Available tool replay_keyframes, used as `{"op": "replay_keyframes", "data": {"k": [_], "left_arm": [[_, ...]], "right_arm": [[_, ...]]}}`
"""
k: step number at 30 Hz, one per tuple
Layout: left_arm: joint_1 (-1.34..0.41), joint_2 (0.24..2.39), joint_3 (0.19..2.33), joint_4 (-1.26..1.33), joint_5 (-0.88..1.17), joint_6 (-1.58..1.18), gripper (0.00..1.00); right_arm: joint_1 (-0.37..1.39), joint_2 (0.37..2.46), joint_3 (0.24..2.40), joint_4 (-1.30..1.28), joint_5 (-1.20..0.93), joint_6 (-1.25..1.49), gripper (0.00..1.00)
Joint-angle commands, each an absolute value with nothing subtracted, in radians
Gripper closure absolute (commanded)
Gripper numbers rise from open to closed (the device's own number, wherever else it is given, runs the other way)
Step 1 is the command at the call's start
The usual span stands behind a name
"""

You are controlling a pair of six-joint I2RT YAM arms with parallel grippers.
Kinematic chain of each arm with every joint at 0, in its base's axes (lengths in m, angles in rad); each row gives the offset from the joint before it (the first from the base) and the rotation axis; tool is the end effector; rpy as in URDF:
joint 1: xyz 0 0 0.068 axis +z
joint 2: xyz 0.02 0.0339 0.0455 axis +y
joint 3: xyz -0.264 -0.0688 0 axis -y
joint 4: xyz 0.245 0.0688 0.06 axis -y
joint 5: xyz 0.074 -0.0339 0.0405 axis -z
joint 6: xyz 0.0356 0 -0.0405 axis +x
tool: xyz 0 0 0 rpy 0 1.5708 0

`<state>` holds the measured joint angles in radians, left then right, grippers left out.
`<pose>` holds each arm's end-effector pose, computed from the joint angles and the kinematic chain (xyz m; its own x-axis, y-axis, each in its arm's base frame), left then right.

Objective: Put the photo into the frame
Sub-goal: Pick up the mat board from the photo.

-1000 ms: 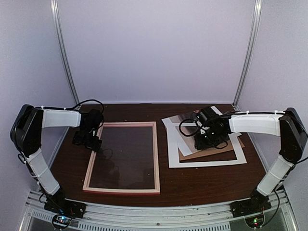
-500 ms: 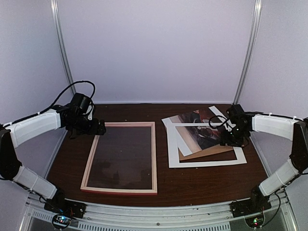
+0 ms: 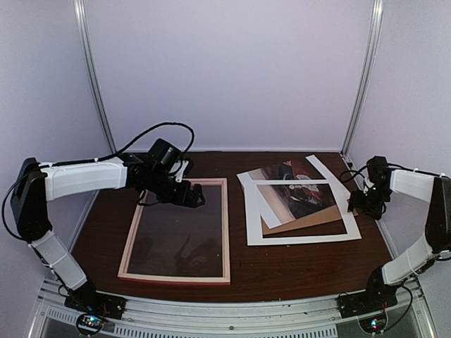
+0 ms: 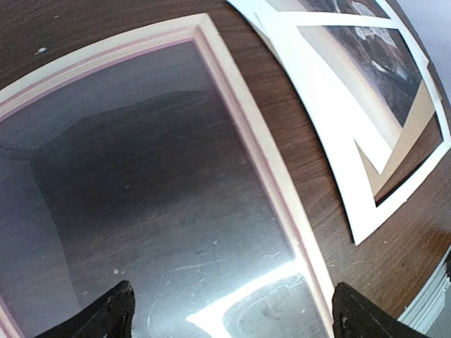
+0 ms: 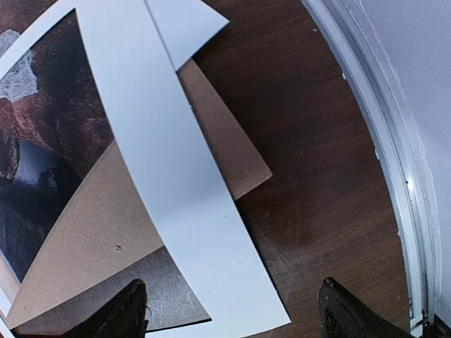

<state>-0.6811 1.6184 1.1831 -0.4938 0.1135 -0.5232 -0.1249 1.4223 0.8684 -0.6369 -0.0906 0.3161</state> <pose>0.2659 -0.2207 0.2407 -0.8780 0.0726 -0.4731 0.2766 0.8837 -0.3777 0.2598 -0.0294 0.1951 -0.8476 0.4184 -0.3264 0.3727 0.9072 0.1952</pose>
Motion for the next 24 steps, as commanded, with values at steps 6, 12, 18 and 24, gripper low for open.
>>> {"op": "replay_keyframes", "data": {"k": [6,12,18,24], "left_arm": [[-0.819,1.863,1.416,-0.436,0.216,-0.523,0.02],[-0.884,2.008,1.566,-0.437,0.257,-0.529,0.02],[-0.924,2.149,1.695,-0.438,0.292,-0.557,0.02],[-0.928,2.231,1.759,-0.439,0.265,-0.618,0.03]], "right_arm": [[-0.194,1.473,0.821,-0.574,-0.229,0.318,0.13],[-0.206,1.534,0.839,-0.534,-0.271,0.305,0.15],[-0.212,1.581,0.842,-0.508,-0.309,0.301,0.17],[-0.213,1.592,0.833,-0.486,-0.338,0.304,0.18]]}}
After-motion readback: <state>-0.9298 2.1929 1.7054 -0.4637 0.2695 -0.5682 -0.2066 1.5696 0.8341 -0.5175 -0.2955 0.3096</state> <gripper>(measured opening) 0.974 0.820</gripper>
